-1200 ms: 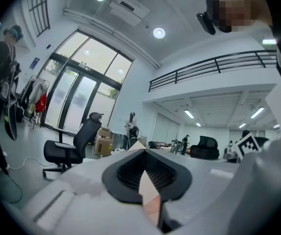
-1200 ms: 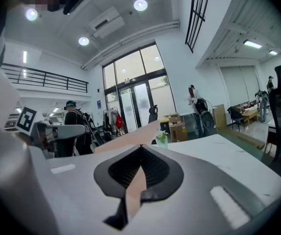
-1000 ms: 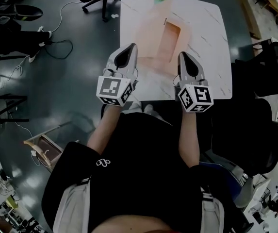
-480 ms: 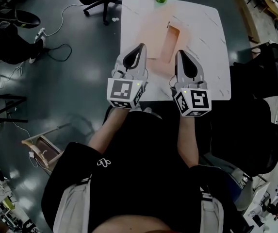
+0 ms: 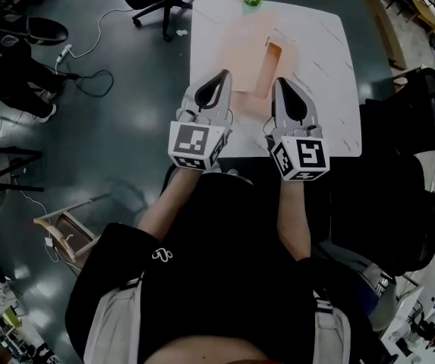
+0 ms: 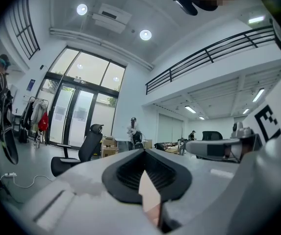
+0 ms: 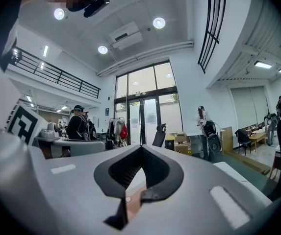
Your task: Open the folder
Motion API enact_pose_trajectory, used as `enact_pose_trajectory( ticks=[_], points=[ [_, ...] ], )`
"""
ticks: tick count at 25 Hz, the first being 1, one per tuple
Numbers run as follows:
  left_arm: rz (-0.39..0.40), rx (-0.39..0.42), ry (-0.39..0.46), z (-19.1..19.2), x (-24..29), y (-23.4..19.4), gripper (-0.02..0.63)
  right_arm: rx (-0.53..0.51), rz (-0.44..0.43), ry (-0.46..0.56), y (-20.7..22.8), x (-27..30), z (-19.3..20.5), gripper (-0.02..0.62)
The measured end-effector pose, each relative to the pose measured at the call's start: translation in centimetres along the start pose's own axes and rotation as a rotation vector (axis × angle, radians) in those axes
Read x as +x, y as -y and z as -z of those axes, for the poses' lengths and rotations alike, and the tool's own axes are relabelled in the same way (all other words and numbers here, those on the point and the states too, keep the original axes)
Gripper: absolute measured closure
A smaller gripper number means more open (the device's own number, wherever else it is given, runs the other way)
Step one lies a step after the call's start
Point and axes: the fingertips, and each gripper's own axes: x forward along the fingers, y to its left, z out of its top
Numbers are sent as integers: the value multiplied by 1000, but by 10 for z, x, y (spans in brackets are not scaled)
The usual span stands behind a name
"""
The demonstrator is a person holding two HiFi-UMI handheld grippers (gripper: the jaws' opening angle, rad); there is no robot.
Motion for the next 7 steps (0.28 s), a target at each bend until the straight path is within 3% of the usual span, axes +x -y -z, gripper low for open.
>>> enact_pose_trajectory(
  ticks=[7],
  points=[
    [3, -11, -5, 3, 0, -7, 606, -5, -18, 0, -5, 9, -2, 597]
  ],
)
